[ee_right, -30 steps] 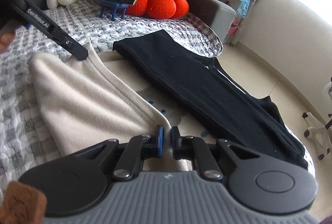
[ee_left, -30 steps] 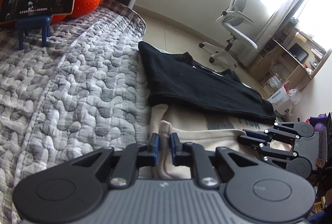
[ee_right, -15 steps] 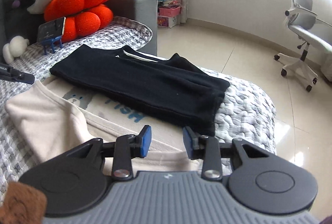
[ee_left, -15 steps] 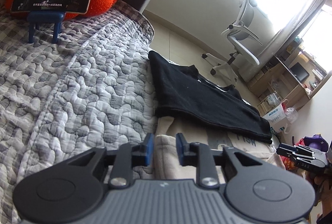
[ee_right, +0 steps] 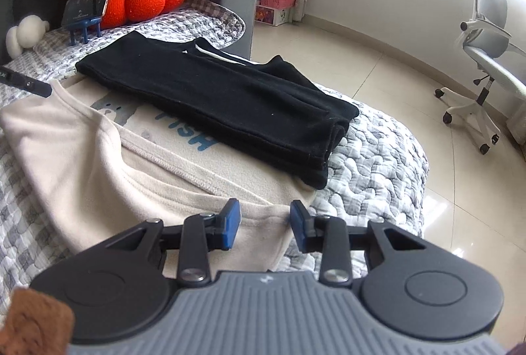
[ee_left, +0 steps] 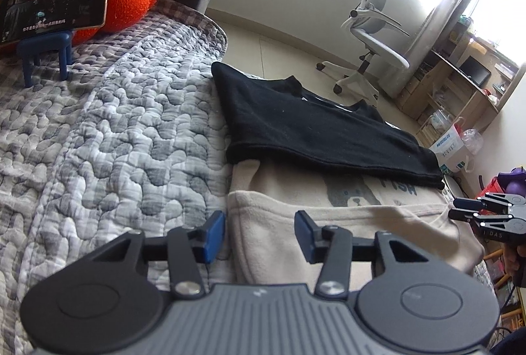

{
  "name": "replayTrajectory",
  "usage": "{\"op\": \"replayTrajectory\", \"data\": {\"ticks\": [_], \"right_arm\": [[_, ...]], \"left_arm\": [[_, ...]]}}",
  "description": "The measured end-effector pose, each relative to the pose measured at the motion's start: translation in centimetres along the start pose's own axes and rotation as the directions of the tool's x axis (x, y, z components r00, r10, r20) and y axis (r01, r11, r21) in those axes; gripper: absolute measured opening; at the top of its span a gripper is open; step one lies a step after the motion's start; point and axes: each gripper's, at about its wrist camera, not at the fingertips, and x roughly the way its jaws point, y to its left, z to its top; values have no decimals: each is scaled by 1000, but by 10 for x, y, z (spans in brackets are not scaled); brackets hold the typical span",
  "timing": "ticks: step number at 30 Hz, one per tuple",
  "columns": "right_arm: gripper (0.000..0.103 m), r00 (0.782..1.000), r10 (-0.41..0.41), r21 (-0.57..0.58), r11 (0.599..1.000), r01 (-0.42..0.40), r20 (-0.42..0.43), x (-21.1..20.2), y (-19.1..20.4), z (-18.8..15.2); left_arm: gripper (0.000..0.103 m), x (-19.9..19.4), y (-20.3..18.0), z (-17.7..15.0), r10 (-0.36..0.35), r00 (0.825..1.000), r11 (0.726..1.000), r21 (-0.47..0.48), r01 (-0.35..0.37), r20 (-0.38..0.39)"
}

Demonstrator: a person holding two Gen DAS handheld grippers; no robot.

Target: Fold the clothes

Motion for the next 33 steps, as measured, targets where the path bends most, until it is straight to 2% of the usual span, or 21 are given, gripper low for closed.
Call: {"op": "replayTrajectory", "data": {"ticks": [2, 3, 4, 7, 10, 14, 16, 20, 22, 23, 28, 31, 33], "right_arm": [[33, 1000, 0, -7, 1000, 0, -7, 2, 2, 0], [27, 1000, -1, -16, 1000, 1, -11, 3, 4, 0], [3, 1000, -7, -7, 1000, 7, -4, 1, 2, 0], [4, 1000, -13, 29, 1000, 12, 20, -6, -3, 2], [4, 997, 4, 134, 991, -15, 80, -21, -17, 3], [4, 994, 1, 315, 948, -37, 112, -28, -43, -2], [4, 997, 0, 358, 933, -28, 78, -22, -48, -5], [5, 1000, -13, 364, 931, 12, -2, -5, -43, -6], [11, 999, -28, 341, 940, 34, -22, 0, -37, -6], [16, 1000, -19, 357, 934, 23, -16, -2, -39, -7], [18, 1000, 8, 416, 909, -8, 2, -12, -46, -13], [25, 1000, 18, 410, 912, -11, -14, -13, -43, -15], [25, 1000, 26, 393, 919, -19, -13, -14, -38, -14]], "left_arm": [[28, 2, -1, -1, 19, 1000, 1000, 19, -19, -7], [24, 3, -1, -1, 25, 1000, 999, 24, -25, -9], [17, 2, -1, -1, 28, 1000, 999, 26, -28, -10], [13, 1, 2, -1, 19, 1000, 1000, 4, -19, -7], [11, -2, 4, 0, 6, 1000, 1000, -22, -6, -2], [10, -2, 7, 0, -8, 1000, 999, -52, 9, 6], [10, -1, 8, 0, -11, 1000, 998, -66, 11, 7], [10, 1, 11, 0, -14, 1000, 997, -80, 15, 15], [12, 2, 10, 0, -17, 1000, 997, -77, 18, 15], [13, 1, 10, 0, -18, 1000, 997, -75, 19, 17], [14, 1, 11, 1, -29, 999, 996, -80, 30, 20], [14, 1, 9, 1, -17, 1000, 998, -64, 19, 22], [12, 0, 9, 1, -13, 999, 998, -65, 15, 31]]}}
